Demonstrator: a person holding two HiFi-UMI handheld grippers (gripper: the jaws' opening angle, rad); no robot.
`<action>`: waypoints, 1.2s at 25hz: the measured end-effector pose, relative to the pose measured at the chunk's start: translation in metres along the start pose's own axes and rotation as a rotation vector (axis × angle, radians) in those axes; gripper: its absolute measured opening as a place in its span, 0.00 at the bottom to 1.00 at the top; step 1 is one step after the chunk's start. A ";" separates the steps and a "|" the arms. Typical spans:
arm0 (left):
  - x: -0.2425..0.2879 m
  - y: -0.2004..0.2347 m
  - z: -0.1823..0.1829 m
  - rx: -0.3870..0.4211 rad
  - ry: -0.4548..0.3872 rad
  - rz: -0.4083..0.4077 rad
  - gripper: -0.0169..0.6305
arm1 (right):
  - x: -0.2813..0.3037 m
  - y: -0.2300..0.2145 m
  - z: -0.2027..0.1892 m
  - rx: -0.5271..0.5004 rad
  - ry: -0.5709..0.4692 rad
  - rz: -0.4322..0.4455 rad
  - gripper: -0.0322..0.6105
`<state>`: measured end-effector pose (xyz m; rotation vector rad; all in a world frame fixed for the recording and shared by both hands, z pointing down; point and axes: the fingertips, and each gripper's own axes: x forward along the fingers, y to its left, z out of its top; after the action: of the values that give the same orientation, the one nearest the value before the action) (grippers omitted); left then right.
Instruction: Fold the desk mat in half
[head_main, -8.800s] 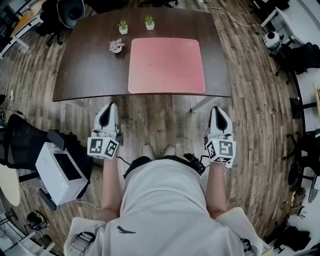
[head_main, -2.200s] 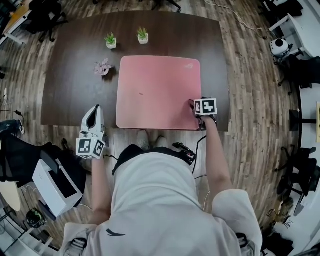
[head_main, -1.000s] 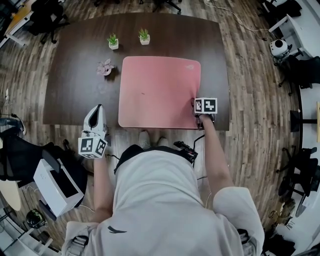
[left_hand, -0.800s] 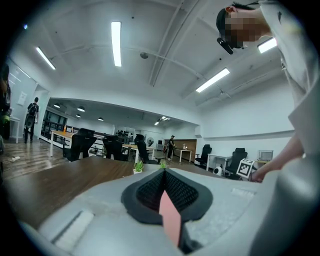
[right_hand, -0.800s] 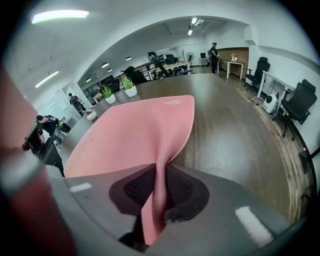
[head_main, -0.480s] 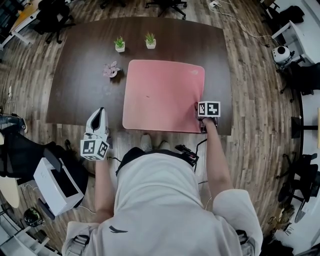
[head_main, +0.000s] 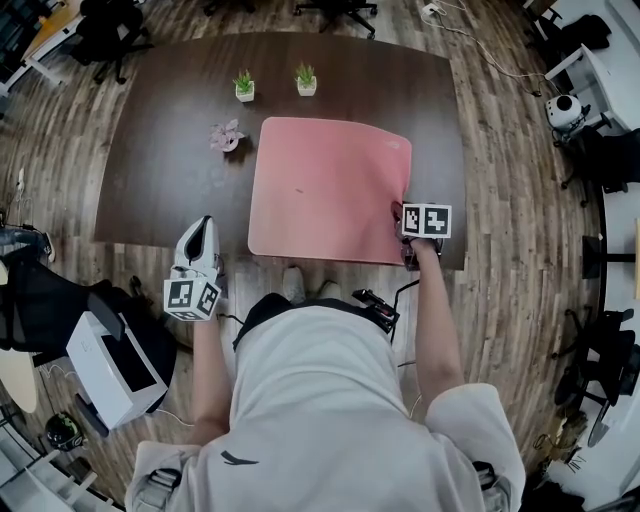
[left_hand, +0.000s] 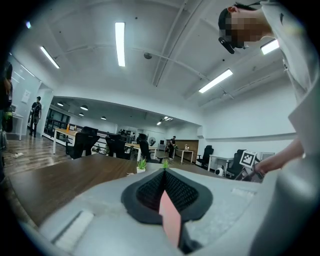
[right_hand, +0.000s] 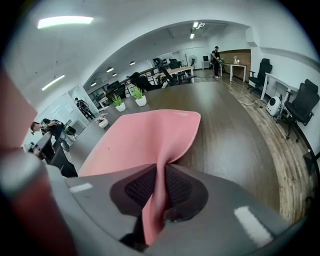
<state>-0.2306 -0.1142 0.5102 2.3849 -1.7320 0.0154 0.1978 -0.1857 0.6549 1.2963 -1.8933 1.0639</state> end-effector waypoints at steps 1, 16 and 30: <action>-0.001 0.000 -0.001 -0.001 0.000 0.000 0.03 | -0.003 0.005 0.002 -0.001 -0.006 0.013 0.12; -0.001 0.002 -0.004 -0.033 -0.003 0.011 0.03 | -0.042 0.098 0.040 -0.080 -0.085 0.220 0.11; -0.013 0.017 -0.003 -0.042 -0.004 0.076 0.03 | -0.031 0.200 0.070 -0.231 -0.068 0.418 0.11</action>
<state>-0.2502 -0.1070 0.5139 2.2902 -1.8055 -0.0149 0.0179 -0.1923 0.5385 0.8364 -2.3245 0.9671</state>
